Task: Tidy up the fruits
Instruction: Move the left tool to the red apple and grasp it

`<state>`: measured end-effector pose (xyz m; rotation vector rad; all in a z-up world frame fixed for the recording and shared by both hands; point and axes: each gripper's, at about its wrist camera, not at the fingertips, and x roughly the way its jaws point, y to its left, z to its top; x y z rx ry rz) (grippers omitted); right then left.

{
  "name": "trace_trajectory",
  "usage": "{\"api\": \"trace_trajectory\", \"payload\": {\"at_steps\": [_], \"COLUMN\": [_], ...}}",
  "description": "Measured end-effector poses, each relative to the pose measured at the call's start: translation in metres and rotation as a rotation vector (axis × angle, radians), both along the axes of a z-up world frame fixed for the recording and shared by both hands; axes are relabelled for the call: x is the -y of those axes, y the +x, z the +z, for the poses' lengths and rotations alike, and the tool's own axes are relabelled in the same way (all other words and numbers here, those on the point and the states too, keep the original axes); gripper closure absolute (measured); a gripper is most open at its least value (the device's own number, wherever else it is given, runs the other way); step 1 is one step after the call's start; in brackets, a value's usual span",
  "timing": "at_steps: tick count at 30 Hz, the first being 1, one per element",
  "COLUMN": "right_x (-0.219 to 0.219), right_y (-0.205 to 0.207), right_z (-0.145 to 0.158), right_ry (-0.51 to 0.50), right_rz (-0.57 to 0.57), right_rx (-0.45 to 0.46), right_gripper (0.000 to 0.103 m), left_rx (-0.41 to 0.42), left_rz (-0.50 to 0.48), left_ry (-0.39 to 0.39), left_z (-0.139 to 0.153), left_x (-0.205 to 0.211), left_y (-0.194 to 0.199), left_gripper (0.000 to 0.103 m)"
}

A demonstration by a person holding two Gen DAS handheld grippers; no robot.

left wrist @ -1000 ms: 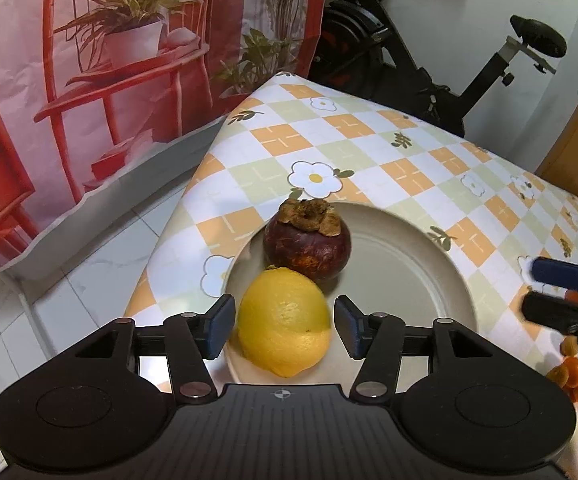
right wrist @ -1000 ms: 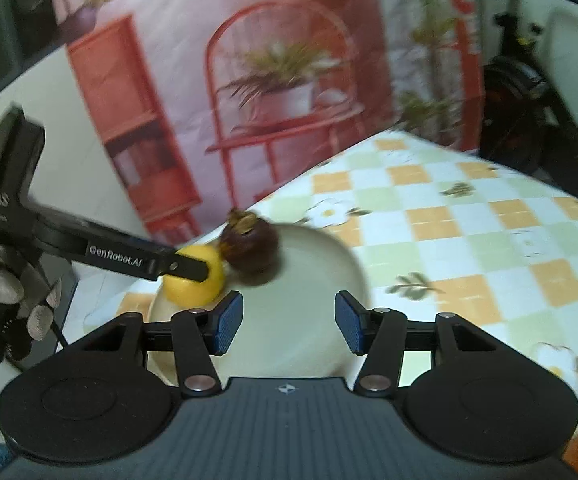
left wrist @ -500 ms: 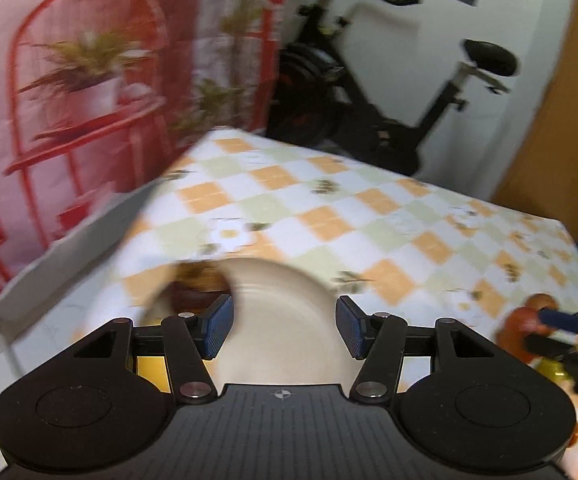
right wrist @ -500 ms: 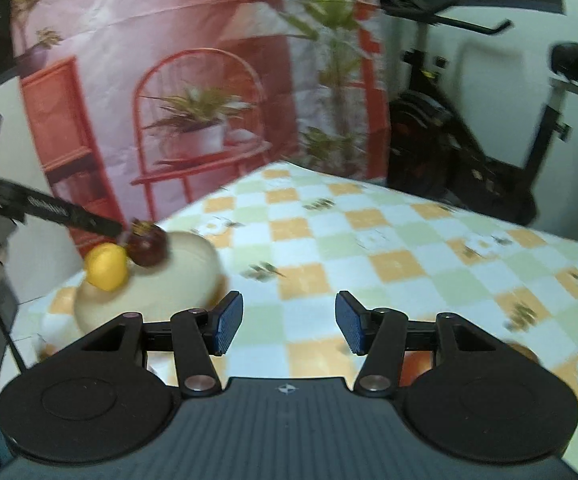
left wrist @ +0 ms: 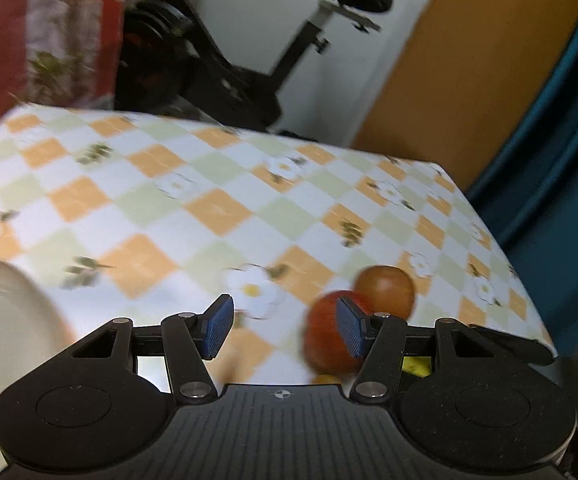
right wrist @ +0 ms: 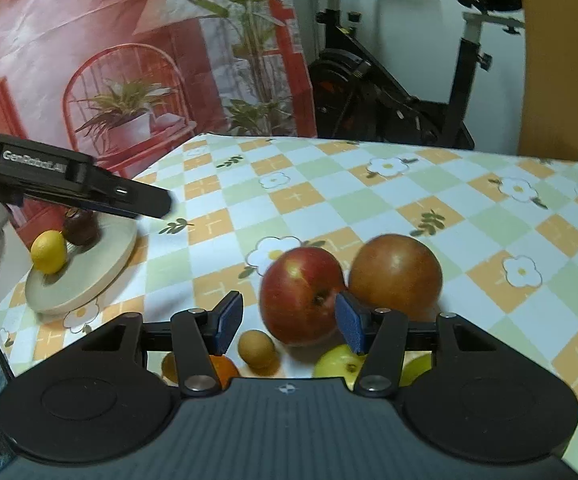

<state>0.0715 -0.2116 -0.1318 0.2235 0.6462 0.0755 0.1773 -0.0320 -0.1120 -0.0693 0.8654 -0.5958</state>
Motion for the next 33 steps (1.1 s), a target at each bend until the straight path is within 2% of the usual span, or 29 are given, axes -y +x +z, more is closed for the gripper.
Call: {"api": "trace_trajectory", "payload": {"at_steps": [4,9,18,21,24,33], "right_x": [0.009,0.014,0.013,0.013,0.013,0.006], "right_y": [0.0,0.002,0.005,0.008,0.01,0.021], "right_z": [-0.003,-0.005,-0.011,-0.01,-0.011,-0.013], "right_ry": [0.039,0.07,0.083,0.085,0.09,0.104], "right_rz": [-0.011,-0.018,-0.013,-0.011,-0.011,0.013], "right_rx": [-0.011,-0.017,-0.025,-0.024,-0.022,-0.031], "right_gripper": [0.048,0.047,0.047,0.047,0.047,0.044], "left_rx": [-0.037,-0.072,-0.061,-0.06,-0.075,-0.079], "left_rz": [-0.025,-0.049,-0.074,-0.067,-0.059,-0.017], "left_ry": [-0.014,-0.01,0.027,0.059,0.028,-0.002], "left_z": [-0.012,-0.021,-0.029,-0.033,-0.035,-0.031], "left_x": [0.028,0.044,0.061,0.057,0.048,0.024], "left_y": [0.003,0.008,0.012,0.014,0.018,0.024], "left_gripper": [0.044,0.044,0.044,0.043,0.042,0.041]}}
